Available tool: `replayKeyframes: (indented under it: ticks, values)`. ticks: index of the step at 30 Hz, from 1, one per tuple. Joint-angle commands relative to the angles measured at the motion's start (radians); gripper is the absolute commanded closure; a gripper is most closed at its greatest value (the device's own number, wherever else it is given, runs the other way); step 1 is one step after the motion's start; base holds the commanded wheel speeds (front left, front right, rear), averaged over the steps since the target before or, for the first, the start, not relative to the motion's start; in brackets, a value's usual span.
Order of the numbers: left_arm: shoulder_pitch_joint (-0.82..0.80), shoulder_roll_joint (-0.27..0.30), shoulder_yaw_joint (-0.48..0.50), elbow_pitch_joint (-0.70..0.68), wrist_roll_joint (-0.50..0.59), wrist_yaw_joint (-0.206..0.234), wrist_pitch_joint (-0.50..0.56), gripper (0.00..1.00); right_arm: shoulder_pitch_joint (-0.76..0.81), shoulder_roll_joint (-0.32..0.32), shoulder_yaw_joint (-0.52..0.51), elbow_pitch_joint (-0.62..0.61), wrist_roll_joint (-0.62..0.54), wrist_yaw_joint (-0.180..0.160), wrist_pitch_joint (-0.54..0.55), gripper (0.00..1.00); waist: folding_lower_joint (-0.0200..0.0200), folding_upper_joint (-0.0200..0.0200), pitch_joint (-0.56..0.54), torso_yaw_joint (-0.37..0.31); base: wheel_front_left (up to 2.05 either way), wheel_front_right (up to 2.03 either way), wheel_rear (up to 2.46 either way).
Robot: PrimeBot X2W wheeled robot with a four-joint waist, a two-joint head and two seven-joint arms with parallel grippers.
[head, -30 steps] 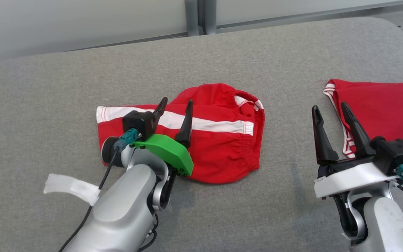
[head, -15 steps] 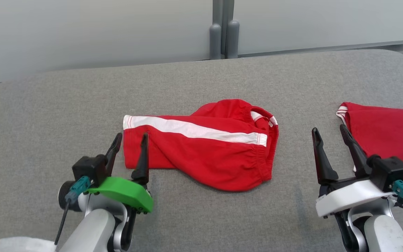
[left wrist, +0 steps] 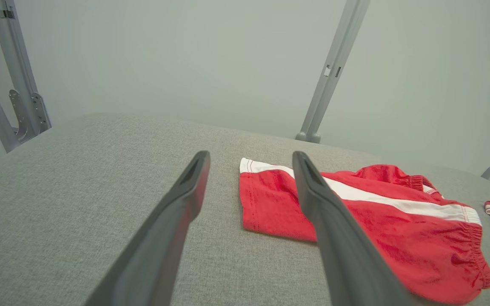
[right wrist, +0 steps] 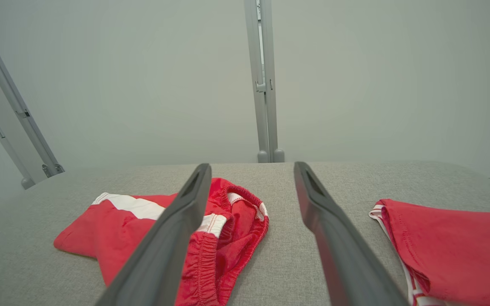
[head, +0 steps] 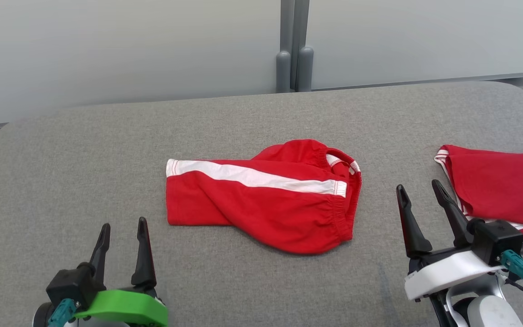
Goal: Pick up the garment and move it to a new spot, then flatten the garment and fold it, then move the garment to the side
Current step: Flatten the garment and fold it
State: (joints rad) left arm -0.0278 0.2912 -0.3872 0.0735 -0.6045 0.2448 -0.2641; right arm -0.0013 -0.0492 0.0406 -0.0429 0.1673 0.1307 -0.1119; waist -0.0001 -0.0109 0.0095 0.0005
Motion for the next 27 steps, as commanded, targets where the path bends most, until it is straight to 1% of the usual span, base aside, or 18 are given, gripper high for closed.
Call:
replayKeyframes:
  ticks: [1,4,8,22,27]
  values:
    - [0.026,0.0,0.009,-0.013,0.013,0.01,0.0,0.0,0.016,-0.003,0.0,-0.001,0.004,0.0,-0.007,0.0,0.0001,0.0109,-0.004,-0.003,0.0,0.0,0.0]
    - [0.054,0.006,0.016,-0.037,0.032,0.028,0.0,0.0,0.02,-0.003,0.002,0.004,0.004,0.0,-0.01,0.0,0.0001,0.0109,-0.009,-0.005,0.0,0.0,0.0]
    - [0.068,-0.008,0.02,-0.054,0.035,0.036,0.0,0.0,0.019,-0.003,0.0,0.009,0.007,0.0,-0.01,0.0,0.0001,0.0109,-0.014,-0.006,0.0,0.0,0.0]
    - [0.08,-0.009,0.027,-0.06,0.033,0.029,0.0,0.0,0.021,-0.003,-0.002,0.025,0.001,0.0,-0.008,0.0,0.0001,0.0109,-0.016,-0.003,0.0,0.0,0.0]
    - [0.078,-0.005,0.023,-0.057,0.032,0.032,0.004,0.0,0.016,-0.003,0.009,0.034,-0.015,0.0,0.019,0.0,0.0001,0.0109,-0.011,0.006,0.0,0.0,0.0]
